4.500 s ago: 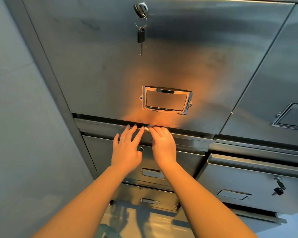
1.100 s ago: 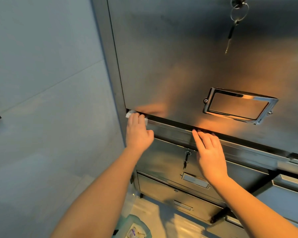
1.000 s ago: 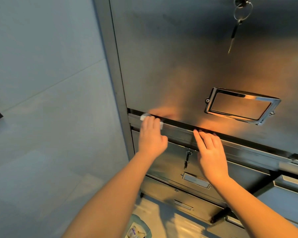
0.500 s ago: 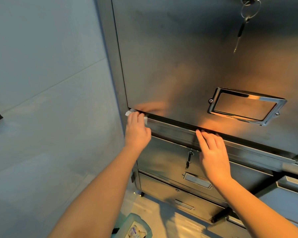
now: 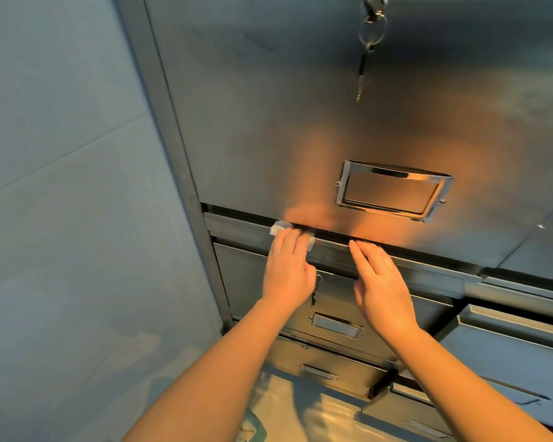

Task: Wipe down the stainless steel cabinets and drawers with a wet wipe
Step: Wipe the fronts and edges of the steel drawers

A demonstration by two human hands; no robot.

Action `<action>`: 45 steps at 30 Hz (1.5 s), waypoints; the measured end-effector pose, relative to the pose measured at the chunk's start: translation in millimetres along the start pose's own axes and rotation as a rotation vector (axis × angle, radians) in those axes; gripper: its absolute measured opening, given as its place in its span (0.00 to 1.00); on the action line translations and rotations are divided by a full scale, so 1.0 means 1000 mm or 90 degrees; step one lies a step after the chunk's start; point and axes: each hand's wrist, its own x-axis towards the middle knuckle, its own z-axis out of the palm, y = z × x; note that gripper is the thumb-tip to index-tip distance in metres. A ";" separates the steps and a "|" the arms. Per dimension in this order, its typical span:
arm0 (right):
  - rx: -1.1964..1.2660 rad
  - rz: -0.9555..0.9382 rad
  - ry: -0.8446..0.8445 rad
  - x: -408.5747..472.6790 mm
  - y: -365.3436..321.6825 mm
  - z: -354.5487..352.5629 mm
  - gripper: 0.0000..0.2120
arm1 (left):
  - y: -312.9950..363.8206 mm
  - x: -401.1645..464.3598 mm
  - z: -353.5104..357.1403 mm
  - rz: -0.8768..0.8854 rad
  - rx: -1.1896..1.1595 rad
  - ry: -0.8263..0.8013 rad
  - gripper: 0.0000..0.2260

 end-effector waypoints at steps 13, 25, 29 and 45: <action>-0.074 0.104 0.013 -0.059 0.091 -0.064 0.31 | 0.100 -0.012 0.054 0.049 -0.004 -0.027 0.25; -0.018 0.091 -0.048 -0.057 0.095 -0.071 0.28 | 0.161 -0.017 0.080 0.126 0.034 -0.050 0.26; -0.036 0.079 -0.095 -0.056 0.098 -0.077 0.30 | 0.147 -0.008 0.074 0.106 0.082 0.006 0.21; 0.028 0.078 -0.131 -0.055 0.106 -0.086 0.27 | 0.156 -0.025 0.076 0.014 -0.010 0.016 0.20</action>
